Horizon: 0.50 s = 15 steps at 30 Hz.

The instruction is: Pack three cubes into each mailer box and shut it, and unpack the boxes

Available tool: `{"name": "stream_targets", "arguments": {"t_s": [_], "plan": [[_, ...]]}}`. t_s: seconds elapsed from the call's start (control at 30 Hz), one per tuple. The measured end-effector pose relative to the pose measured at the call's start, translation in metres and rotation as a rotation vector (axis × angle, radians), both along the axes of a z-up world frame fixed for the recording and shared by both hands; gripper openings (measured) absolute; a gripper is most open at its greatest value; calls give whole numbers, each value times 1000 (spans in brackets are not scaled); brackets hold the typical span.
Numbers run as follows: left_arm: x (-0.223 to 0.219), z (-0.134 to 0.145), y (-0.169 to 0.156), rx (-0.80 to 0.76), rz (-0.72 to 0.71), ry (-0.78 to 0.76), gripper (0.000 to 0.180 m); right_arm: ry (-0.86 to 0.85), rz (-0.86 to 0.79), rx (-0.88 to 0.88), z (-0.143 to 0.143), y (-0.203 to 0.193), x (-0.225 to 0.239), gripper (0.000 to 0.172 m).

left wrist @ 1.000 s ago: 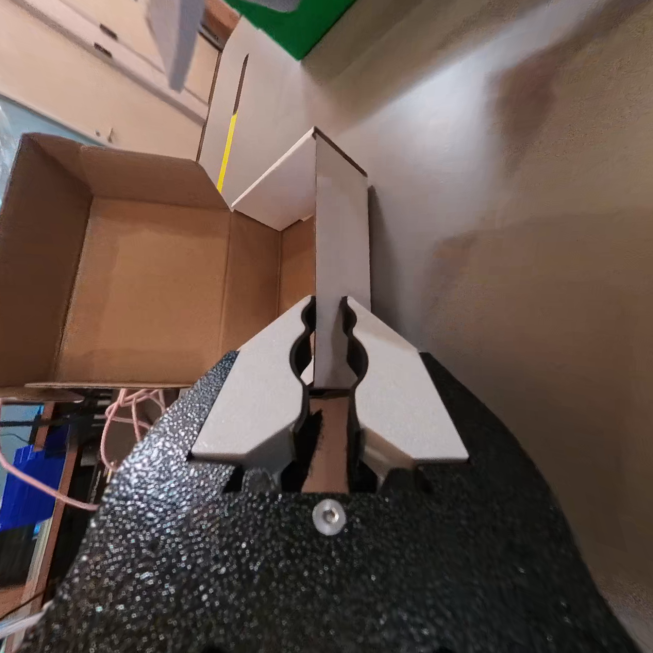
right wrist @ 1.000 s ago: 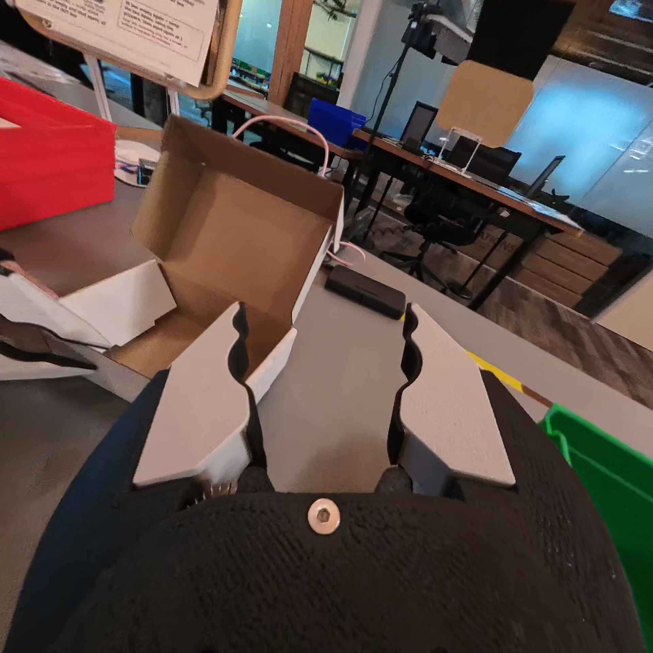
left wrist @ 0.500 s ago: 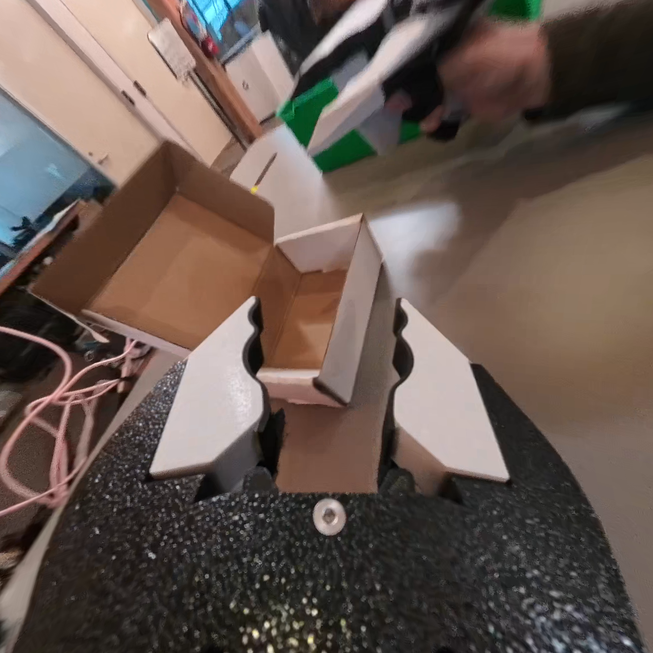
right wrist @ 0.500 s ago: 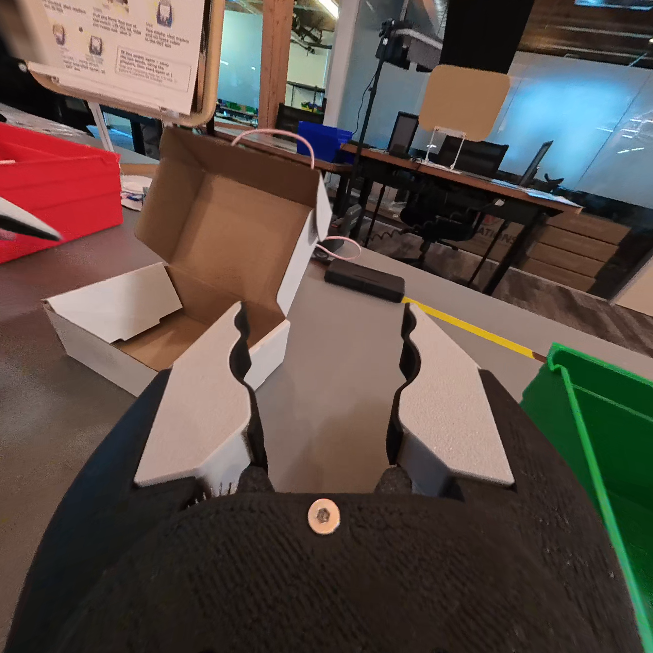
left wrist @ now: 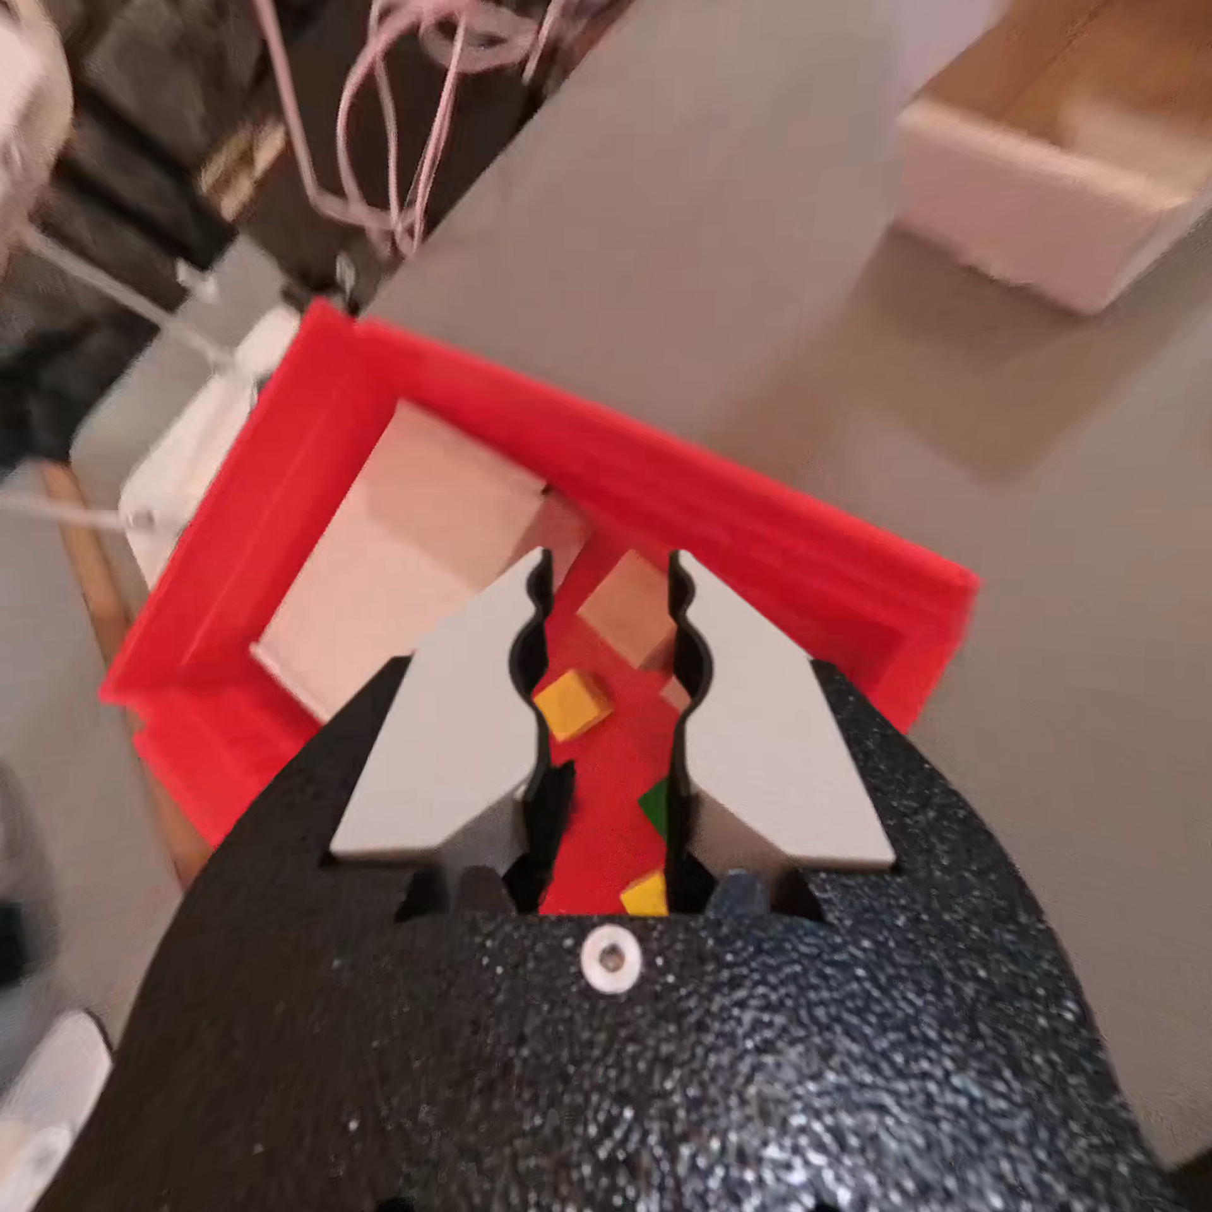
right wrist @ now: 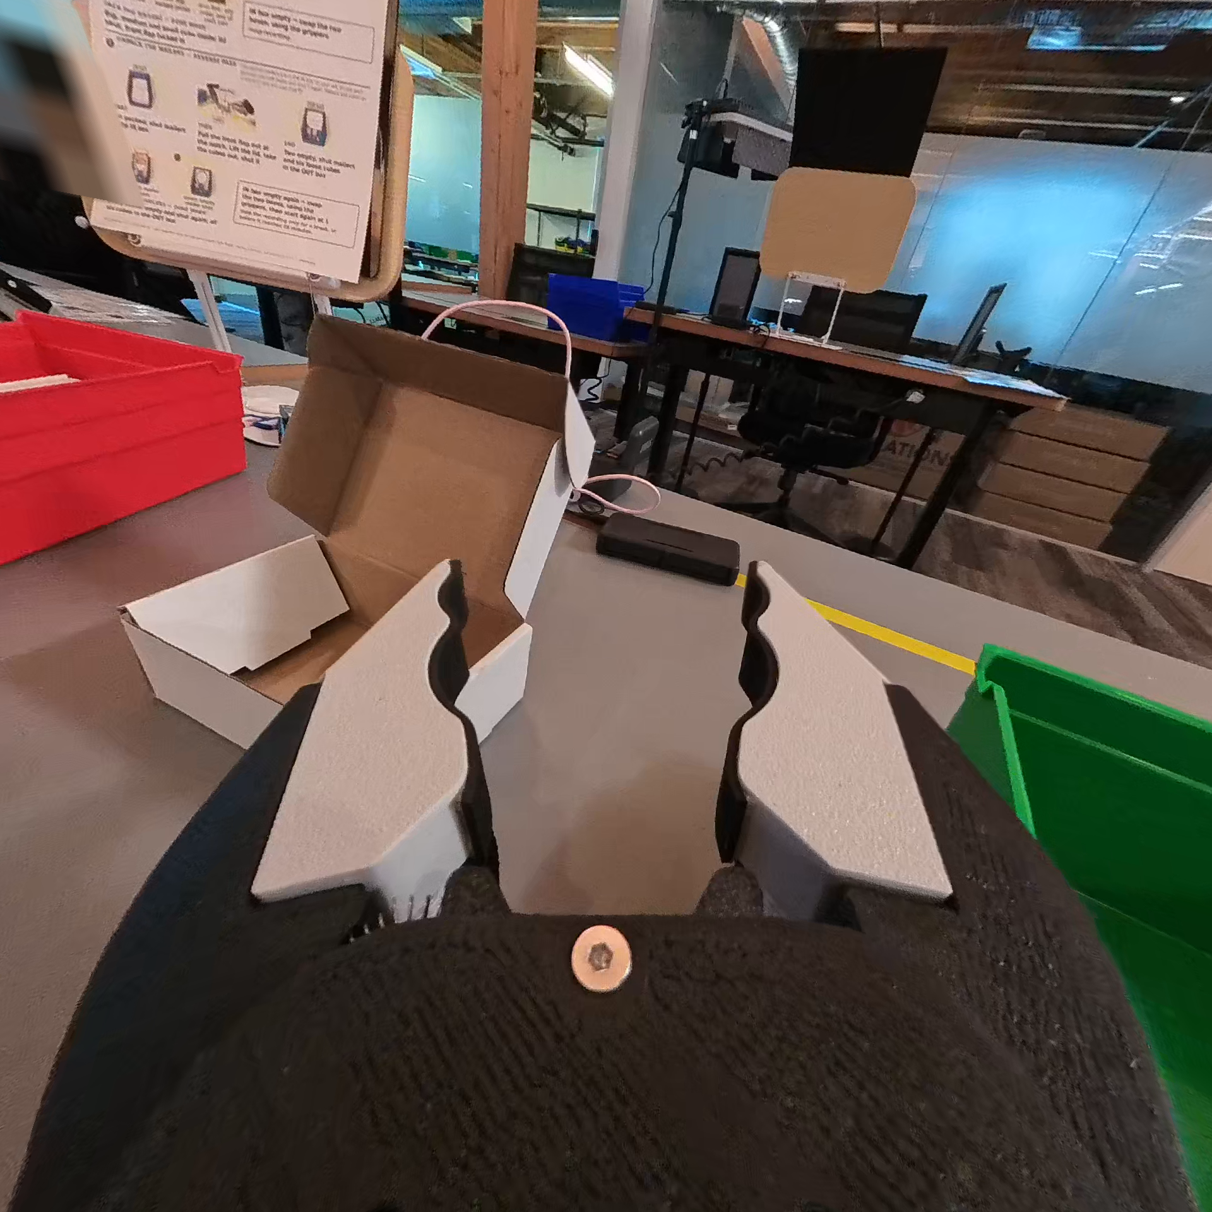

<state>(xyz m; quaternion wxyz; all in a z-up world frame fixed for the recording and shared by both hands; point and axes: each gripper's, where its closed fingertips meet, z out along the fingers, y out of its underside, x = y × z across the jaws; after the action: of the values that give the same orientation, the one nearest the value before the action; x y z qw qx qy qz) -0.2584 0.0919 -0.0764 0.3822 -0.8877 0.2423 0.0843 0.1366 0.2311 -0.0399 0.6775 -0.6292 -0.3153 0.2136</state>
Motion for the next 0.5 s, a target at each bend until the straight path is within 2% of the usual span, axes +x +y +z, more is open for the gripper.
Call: {"name": "stream_targets", "arguments": {"t_s": [0.07, 0.17, 0.23, 0.4, 0.5], "plan": [[-14, -20, 4, -121, 139, -84, 32, 1, 5, -14, -1, 1, 0, 84], [-23, -50, 4, -323, 231, -147, 43, 0, 8, -19, -2, 1, 0, 84], [-31, -59, 7, -379, 278, -147, 48, -6, 5, -14, -2, 0, 1, 84], [-11, -68, 11, -508, 317, -337, 63, 1, 12, -22, -1, 0, 2, 84], [-15, -79, 7, -566, 370, -301, 55, 15, 13, -29, 0, 1, 3, 84]]}}
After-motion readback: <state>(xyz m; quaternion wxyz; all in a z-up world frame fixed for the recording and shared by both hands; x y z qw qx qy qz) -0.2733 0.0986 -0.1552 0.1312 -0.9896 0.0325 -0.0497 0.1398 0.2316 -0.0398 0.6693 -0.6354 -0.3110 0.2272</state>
